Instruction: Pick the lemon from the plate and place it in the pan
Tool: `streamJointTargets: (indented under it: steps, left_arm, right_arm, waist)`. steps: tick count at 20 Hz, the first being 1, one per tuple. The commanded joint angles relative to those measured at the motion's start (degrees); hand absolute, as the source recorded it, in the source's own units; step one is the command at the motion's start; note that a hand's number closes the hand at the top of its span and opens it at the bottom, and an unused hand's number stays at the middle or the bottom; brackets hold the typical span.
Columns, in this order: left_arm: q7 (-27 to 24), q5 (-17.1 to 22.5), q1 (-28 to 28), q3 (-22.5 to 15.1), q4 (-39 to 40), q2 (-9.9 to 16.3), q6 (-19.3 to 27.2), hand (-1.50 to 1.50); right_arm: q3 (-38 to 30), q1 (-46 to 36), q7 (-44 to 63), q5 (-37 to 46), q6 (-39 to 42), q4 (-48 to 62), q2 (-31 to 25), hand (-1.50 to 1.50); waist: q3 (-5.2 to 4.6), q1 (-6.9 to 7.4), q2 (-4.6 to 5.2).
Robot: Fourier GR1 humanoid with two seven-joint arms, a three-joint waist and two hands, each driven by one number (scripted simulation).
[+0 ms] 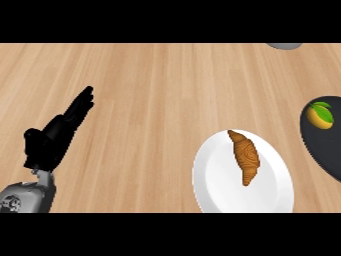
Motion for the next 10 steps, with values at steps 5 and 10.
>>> streamJointTargets:
  steps: [5, 10]
  left_arm:
    - [-1.55, -0.80, 2.37, 0.13, 0.19, -0.17, 0.48, 0.00]
    - [-0.76, -0.65, -0.85, 0.59, 2.54, -1.06, 1.02, 0.00]
  right_arm:
    - [-0.71, 8.08, -12.34, -2.27, 12.41, -1.75, 0.42, -1.50]
    - [0.25, 9.92, -13.10, -2.95, 13.51, -4.78, 1.10, -1.50]
  waist:
    - [-0.01, -0.74, -0.39]
    - [-0.01, -1.43, -0.32]
